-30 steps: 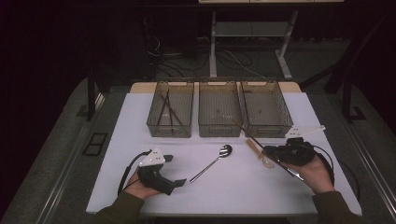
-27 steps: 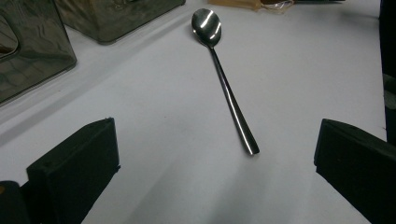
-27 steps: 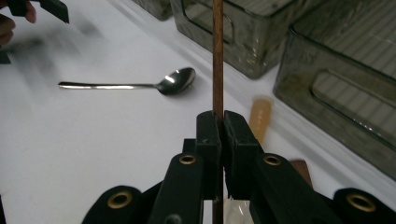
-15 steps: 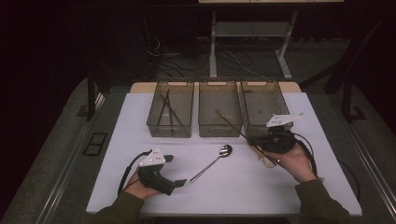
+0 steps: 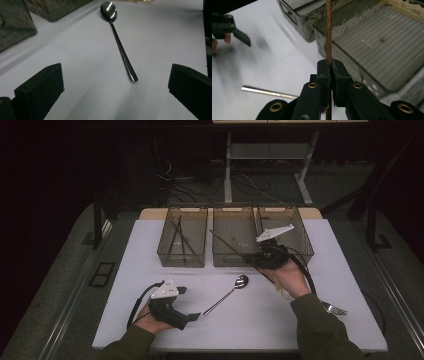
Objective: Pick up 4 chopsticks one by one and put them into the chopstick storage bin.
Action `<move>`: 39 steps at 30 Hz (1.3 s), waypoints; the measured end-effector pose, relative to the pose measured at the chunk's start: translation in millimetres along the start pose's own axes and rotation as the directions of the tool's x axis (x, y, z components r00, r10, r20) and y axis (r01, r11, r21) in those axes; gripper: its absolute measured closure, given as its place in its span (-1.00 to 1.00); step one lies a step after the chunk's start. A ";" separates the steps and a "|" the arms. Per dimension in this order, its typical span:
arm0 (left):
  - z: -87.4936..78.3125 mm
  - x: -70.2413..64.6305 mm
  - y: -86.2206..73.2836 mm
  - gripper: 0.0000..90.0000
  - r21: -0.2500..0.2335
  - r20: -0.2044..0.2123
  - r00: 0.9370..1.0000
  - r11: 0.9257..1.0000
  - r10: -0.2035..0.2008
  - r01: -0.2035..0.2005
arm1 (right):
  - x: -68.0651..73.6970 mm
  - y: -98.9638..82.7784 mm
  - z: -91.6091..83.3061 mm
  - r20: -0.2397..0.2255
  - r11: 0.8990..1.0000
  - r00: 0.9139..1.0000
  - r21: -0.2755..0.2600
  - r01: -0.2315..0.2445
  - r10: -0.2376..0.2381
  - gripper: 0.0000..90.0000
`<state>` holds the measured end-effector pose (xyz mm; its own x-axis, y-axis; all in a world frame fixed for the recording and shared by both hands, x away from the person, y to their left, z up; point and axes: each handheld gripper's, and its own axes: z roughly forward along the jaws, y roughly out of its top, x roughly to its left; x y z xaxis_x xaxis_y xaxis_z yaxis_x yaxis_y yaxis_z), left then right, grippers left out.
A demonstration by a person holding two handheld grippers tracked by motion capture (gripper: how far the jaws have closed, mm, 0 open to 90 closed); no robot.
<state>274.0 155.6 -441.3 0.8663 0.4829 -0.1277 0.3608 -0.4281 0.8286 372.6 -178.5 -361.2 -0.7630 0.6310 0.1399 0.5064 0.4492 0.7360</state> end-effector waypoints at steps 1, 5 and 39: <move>-0.1 -0.1 0.1 -1.00 -0.002 0.001 1.000 1.000 0.001 -0.001 | 0.4 4.5 2.8 0.001 1.000 1.000 0.002 -0.003 0.003 0.90; 0.2 -0.2 0.3 -1.00 -0.004 0.002 1.000 1.000 -0.002 0.002 | 4.5 23.0 14.5 0.010 1.000 1.000 0.006 -0.006 0.006 0.90; -0.8 -1.1 2.5 -1.00 -0.028 0.012 1.000 0.999 0.015 -0.014 | 13.1 135.2 134.0 0.110 0.988 0.988 0.101 -0.121 0.110 0.90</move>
<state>273.8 154.6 -438.7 0.8754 0.4677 -0.1218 0.3384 -0.4133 0.8454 484.9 -24.7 -348.5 -0.6539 0.7423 0.1465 0.6331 0.4307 0.6432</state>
